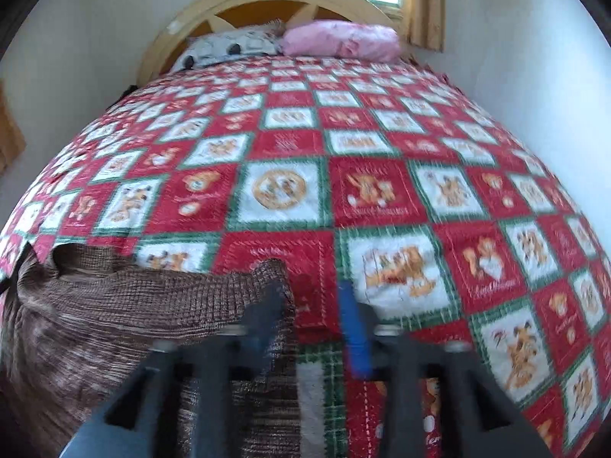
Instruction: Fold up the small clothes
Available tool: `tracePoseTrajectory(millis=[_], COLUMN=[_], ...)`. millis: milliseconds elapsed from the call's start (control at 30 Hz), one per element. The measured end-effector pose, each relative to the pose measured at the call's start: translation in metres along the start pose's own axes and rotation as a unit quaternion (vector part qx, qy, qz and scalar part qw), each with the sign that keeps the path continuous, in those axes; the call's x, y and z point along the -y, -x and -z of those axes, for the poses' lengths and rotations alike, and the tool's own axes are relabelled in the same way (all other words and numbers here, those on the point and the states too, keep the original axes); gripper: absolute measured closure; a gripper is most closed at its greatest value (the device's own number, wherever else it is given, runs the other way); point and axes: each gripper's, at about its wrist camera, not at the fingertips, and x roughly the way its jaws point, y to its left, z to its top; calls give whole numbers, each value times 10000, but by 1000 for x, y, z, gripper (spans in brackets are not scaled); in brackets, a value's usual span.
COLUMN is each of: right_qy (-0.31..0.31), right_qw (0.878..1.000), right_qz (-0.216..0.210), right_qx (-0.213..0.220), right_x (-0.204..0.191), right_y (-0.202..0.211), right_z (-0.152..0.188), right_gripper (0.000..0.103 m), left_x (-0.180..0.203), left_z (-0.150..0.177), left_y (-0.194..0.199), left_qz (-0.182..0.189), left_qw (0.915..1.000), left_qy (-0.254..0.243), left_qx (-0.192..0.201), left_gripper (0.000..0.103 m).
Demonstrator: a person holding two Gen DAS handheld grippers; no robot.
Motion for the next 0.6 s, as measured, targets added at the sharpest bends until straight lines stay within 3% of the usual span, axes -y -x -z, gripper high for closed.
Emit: tracePoseTrajectory(millis=[100,200,267,300,333,367,400,500,600], right_qy=[165,257,269,267,242,228,316,366,289], right_qw=[9997,9993,9987,9986,9984,9983,9988,9991,9985], right_qz=[-182,-201,-230,-226,-298,-358,-188,-227,-198], right_qx=[14,-205,-372,-398,-405,-394,-318,37,411], right_x=[-8,-13,-13,-13,-12,-12,-15,-17,-15], right_y=[5,-5,-16,-20,-21,-21,-19,-2,17], right_z=[-6,-7,-5,-3,-3,-3,-4,-4,-3], right_gripper=[43,43,43,48,68,85,100,100,100], left_x=[2,-8,-16,-17,-17,-16,-12,-11,-28], left_z=[-17,-27,-29,-28,-27,-25,-23,-21,-18], left_y=[-7,-40,-61,-67,-71,-74,-70,-50,-24], left_qz=[191,693,1022,1232,1371,1430,1474,1411,1500], left_qw=[9996,9960,9904,9865,9833,9820,9820,9871,9848], left_qy=[-199,134,444,560,660,688,655,562,875], left_qx=[-60,-553,-824,-920,-1000,-1028,-980,-507,68], left_gripper=[22,23,29,45,77,89,92,93,93])
